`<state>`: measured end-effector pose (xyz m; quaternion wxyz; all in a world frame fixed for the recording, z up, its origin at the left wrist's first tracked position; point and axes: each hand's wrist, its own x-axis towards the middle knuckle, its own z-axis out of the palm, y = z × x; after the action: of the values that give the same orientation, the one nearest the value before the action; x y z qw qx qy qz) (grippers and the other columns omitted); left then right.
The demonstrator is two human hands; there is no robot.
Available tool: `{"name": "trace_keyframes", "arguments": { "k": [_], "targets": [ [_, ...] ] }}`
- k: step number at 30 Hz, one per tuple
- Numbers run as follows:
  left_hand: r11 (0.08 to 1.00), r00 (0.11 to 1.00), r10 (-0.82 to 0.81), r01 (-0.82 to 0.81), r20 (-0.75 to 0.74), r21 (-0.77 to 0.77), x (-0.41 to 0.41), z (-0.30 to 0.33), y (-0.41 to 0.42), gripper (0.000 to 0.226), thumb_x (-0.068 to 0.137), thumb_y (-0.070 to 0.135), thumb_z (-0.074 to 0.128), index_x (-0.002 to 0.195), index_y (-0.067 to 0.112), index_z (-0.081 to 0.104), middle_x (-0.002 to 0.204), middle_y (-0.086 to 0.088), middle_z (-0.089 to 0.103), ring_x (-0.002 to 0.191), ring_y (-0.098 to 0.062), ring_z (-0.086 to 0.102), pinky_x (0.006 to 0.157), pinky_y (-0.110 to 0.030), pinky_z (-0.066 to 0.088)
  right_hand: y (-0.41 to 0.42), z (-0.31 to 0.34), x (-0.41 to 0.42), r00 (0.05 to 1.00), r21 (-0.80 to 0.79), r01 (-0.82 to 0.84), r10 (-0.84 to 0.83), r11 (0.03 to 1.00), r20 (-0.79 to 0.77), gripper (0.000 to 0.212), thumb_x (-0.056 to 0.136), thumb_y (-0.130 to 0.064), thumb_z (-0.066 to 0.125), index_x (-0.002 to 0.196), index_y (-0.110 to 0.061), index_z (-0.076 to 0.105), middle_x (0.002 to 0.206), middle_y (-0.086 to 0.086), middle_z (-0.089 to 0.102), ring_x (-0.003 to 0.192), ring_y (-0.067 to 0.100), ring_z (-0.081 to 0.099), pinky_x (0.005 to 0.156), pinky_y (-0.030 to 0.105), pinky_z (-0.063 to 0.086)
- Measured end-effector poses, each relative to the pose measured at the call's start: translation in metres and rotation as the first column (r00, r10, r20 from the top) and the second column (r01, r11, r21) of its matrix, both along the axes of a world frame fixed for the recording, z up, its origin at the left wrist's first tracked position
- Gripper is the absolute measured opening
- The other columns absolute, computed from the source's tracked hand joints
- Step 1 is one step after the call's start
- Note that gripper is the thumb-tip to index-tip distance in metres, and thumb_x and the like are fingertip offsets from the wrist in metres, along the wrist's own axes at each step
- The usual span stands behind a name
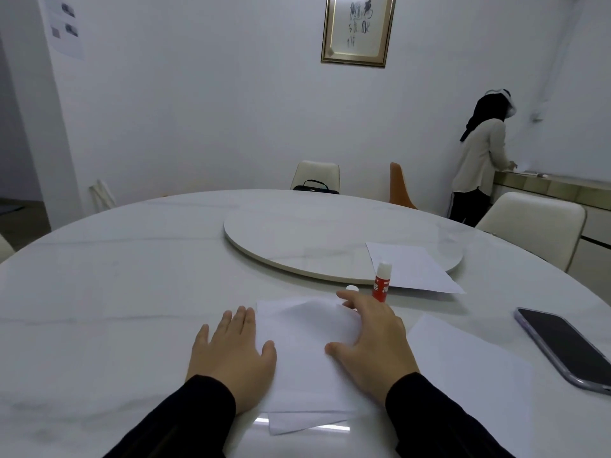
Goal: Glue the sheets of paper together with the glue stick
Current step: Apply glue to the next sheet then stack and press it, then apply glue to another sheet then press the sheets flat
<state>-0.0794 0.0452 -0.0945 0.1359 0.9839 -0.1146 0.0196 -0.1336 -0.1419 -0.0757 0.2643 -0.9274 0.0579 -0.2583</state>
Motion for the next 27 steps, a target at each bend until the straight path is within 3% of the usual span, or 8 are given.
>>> {"name": "trace_keyframes", "arguments": {
  "k": [9, 14, 16, 19, 21, 23, 25, 27],
  "targets": [
    [0.999, 0.999, 0.014, -0.012, 0.03, -0.04, -0.003, 0.002, 0.0, 0.067, 0.092, 0.043, 0.019, 0.149, 0.018, -0.003, 0.16, 0.006, 0.001, 0.146, -0.013, -0.002, 0.119, -0.04, -0.001, 0.0, 0.003, -0.001, 0.994, -0.065, -0.025, 0.032, 0.998, 0.102, 0.059, 0.064, -0.017, 0.076, 0.117, -0.034, 0.055, 0.104, -0.018, 0.051, 0.11, 0.008, 0.047, 0.092, 0.021, 0.025],
    [0.999, 0.999, 0.022, -0.02, 0.036, -0.049, -0.002, 0.001, 0.0, 0.068, 0.091, 0.043, 0.02, 0.149, 0.018, -0.005, 0.16, 0.006, 0.0, 0.146, -0.012, -0.003, 0.119, -0.04, -0.002, 0.001, 0.009, 0.001, 0.966, 0.296, -0.116, 0.038, 0.948, 0.257, 0.064, 0.062, 0.001, 0.076, 0.109, -0.036, 0.054, 0.108, -0.014, 0.051, 0.095, -0.006, 0.053, 0.077, 0.0, 0.038],
    [0.998, 0.998, 0.026, -0.023, 0.05, -0.056, -0.001, 0.0, 0.0, 0.068, 0.091, 0.043, 0.02, 0.149, 0.018, -0.005, 0.16, 0.006, -0.001, 0.146, -0.012, -0.003, 0.119, -0.04, -0.002, -0.003, 0.01, 0.001, 0.983, 0.428, -0.045, -0.037, 0.903, 0.181, 0.056, 0.063, -0.004, 0.08, 0.107, -0.03, 0.057, 0.107, -0.013, 0.05, 0.083, -0.012, 0.056, 0.066, 0.002, 0.042],
    [0.998, 0.998, 0.021, -0.017, 0.056, -0.064, -0.001, -0.002, -0.001, 0.068, 0.091, 0.043, 0.02, 0.149, 0.017, -0.004, 0.159, 0.006, 0.0, 0.146, -0.012, -0.002, 0.119, -0.039, -0.002, -0.011, 0.01, 0.001, 0.998, 0.363, 0.044, -0.053, 0.931, 0.016, 0.014, 0.072, -0.019, 0.078, 0.076, -0.011, 0.067, 0.077, 0.001, 0.063, 0.061, 0.009, 0.058, 0.053, 0.012, 0.041],
    [0.992, 0.997, 0.019, -0.01, 0.072, -0.127, 0.001, 0.002, 0.0, 0.066, 0.092, 0.042, 0.024, 0.15, 0.017, 0.002, 0.159, 0.004, 0.006, 0.146, -0.013, 0.004, 0.118, -0.037, 0.003, -0.012, 0.009, -0.001, 0.999, 0.23, 0.028, -0.021, 0.973, -0.033, 0.028, 0.082, -0.025, 0.07, 0.066, -0.005, 0.056, 0.059, 0.002, 0.053, 0.054, 0.015, 0.045, 0.048, 0.018, 0.033],
    [0.899, 0.991, 0.1, -0.052, 0.088, -0.434, 0.005, 0.009, 0.005, 0.058, 0.095, 0.033, 0.031, 0.148, 0.014, 0.017, 0.156, -0.003, 0.021, 0.143, -0.019, 0.019, 0.116, -0.036, 0.014, -0.009, 0.017, -0.004, 1.0, 0.154, -0.012, 0.007, 0.988, 0.03, 0.029, 0.087, -0.024, 0.064, 0.068, -0.007, 0.05, 0.058, 0.001, 0.048, 0.056, 0.017, 0.041, 0.05, 0.023, 0.031],
    [0.662, 0.964, 0.244, -0.086, 0.105, -0.745, 0.009, 0.017, 0.014, 0.046, 0.095, 0.019, 0.034, 0.14, 0.009, 0.034, 0.147, -0.012, 0.036, 0.136, -0.026, 0.031, 0.113, -0.037, 0.021, -0.01, 0.034, -0.01, 0.986, 0.166, -0.082, 0.055, 0.983, 0.156, 0.027, 0.088, -0.018, 0.064, 0.068, -0.008, 0.05, 0.057, 0.001, 0.048, 0.055, 0.015, 0.041, 0.052, 0.024, 0.033],
    [0.508, 0.912, 0.381, -0.072, 0.149, -0.858, 0.011, 0.022, 0.02, 0.039, 0.095, 0.016, 0.034, 0.132, 0.007, 0.042, 0.138, -0.014, 0.045, 0.13, -0.028, 0.037, 0.108, -0.038, 0.025, -0.019, 0.06, -0.018, 0.952, 0.317, -0.117, 0.016, 0.941, 0.305, 0.021, 0.089, -0.013, 0.062, 0.07, -0.007, 0.057, 0.059, -0.002, 0.058, 0.054, 0.008, 0.048, 0.054, 0.02, 0.04]
  ]
}}
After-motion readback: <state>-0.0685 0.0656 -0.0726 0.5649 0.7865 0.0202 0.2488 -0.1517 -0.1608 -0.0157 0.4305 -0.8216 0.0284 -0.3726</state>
